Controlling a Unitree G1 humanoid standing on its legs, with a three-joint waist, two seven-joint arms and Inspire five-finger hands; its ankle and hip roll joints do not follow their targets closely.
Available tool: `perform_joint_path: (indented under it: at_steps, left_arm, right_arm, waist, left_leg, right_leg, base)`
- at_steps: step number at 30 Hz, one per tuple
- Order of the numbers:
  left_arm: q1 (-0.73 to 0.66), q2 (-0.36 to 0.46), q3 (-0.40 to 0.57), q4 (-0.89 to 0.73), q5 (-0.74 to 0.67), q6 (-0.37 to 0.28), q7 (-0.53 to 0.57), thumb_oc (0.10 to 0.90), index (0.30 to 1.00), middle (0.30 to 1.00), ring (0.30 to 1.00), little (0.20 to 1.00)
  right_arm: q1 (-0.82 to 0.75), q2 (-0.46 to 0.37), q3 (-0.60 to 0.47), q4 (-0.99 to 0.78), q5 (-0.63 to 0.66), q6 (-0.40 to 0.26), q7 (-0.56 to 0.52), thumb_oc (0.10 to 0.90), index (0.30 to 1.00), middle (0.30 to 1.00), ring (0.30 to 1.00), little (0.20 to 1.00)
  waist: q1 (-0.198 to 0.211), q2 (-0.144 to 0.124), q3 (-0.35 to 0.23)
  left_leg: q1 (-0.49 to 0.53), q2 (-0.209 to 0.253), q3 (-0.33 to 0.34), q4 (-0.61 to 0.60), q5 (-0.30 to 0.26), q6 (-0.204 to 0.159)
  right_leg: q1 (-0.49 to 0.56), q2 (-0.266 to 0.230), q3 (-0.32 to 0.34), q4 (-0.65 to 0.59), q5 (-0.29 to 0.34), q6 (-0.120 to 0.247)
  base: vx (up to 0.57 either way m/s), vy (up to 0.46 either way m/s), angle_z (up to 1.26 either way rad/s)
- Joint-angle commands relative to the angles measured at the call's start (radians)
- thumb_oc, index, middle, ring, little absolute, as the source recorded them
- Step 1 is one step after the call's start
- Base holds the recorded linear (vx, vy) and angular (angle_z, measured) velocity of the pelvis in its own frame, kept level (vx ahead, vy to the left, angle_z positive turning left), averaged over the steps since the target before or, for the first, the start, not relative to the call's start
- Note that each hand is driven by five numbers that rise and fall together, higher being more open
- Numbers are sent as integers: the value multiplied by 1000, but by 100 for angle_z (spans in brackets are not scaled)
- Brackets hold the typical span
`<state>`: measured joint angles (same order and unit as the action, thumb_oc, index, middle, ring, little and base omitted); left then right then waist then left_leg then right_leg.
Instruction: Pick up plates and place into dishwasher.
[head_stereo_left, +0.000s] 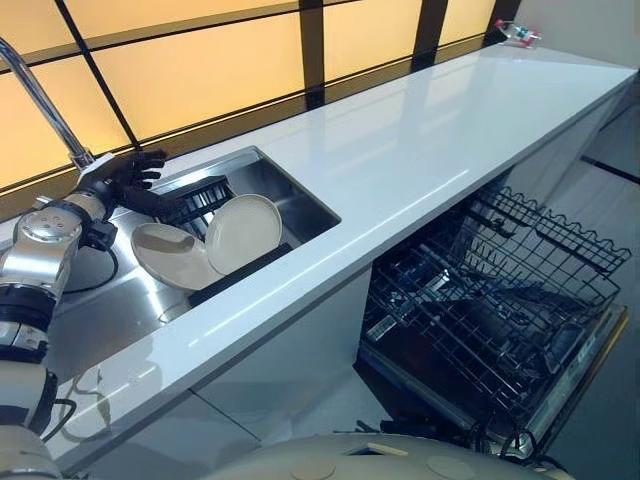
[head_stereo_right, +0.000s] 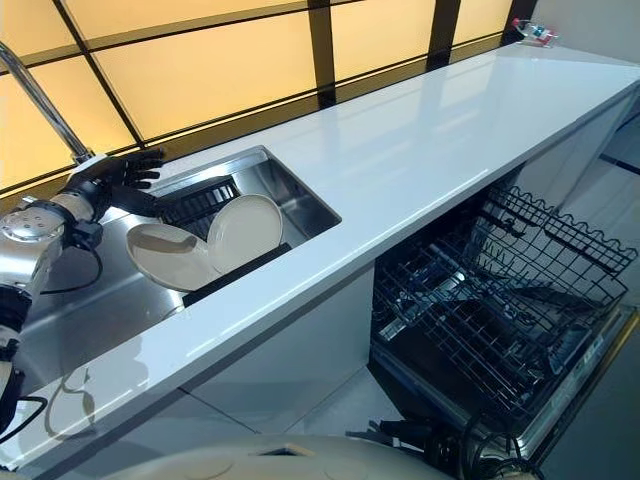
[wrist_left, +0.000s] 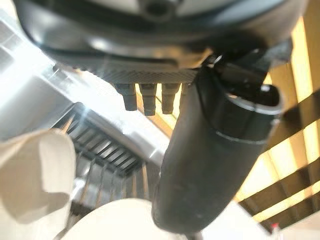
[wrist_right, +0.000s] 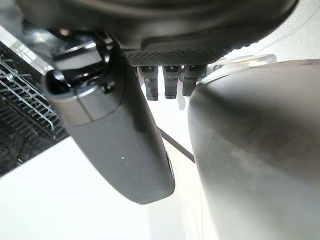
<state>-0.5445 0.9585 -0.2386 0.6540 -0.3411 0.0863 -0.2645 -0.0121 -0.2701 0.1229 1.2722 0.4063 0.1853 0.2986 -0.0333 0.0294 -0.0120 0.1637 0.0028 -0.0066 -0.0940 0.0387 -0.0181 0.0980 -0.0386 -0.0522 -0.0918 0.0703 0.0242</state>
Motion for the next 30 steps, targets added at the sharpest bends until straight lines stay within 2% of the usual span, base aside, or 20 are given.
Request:
perform_joint_path:
  at_steps: [1, 7, 17, 24, 30]
  left_arm:
    - [-202, 15, 90, 41, 12, -29, 26, 800, 900, 900, 900, 900]
    - [-177, -21, 86, 63, 51, -3, 19, 800, 900, 900, 900, 900]
    - [-171, -37, 67, 110, 89, 9, 23, 800, 900, 900, 900, 900]
    - [-183, -33, 76, 162, 122, -21, 138, 800, 900, 900, 900, 900]
    - [-177, -55, 97, 160, 102, -19, 175, 800, 900, 900, 900, 900]
  right_arm:
    - [38, -47, 37, 66, -70, 28, 17, 800, 900, 900, 900, 900]
    - [40, -59, 37, 55, -78, 21, 18, 800, 900, 900, 900, 900]
    - [42, -68, 34, 38, -73, 22, 18, 800, 900, 900, 900, 900]
    - [56, -67, 44, 24, -76, 16, 30, 800, 900, 900, 900, 900]
    - [63, -65, 49, 20, -70, 8, 31, 800, 900, 900, 900, 900]
  waist:
    - [-23, 6, 20]
    - [-31, -1, 42]
    - [-42, -2, 61]
    - [-54, -11, 69]
    - [-59, -21, 79]
  left_leg:
    - [-7, -83, 59, 13, -54, 67]
    - [-10, -87, 70, 23, -59, 75]
    - [-17, -91, 82, 29, -62, 79]
    - [-21, -93, 91, 31, -64, 80]
    - [-32, -95, 94, 40, -69, 83]
  right_leg:
    - [16, 11, 25, 14, -6, 46]
    - [7, 5, 42, 20, 2, 52]
    - [-8, -1, 60, 22, 15, 64]
    - [-19, -5, 72, 27, 21, 70]
    - [-34, -5, 87, 35, 23, 73]
  base:
    - [58, 45, -16]
    - [24, 36, -12]
    - [19, 28, -6]
    - [42, 22, -3]
    - [12, 2, -3]
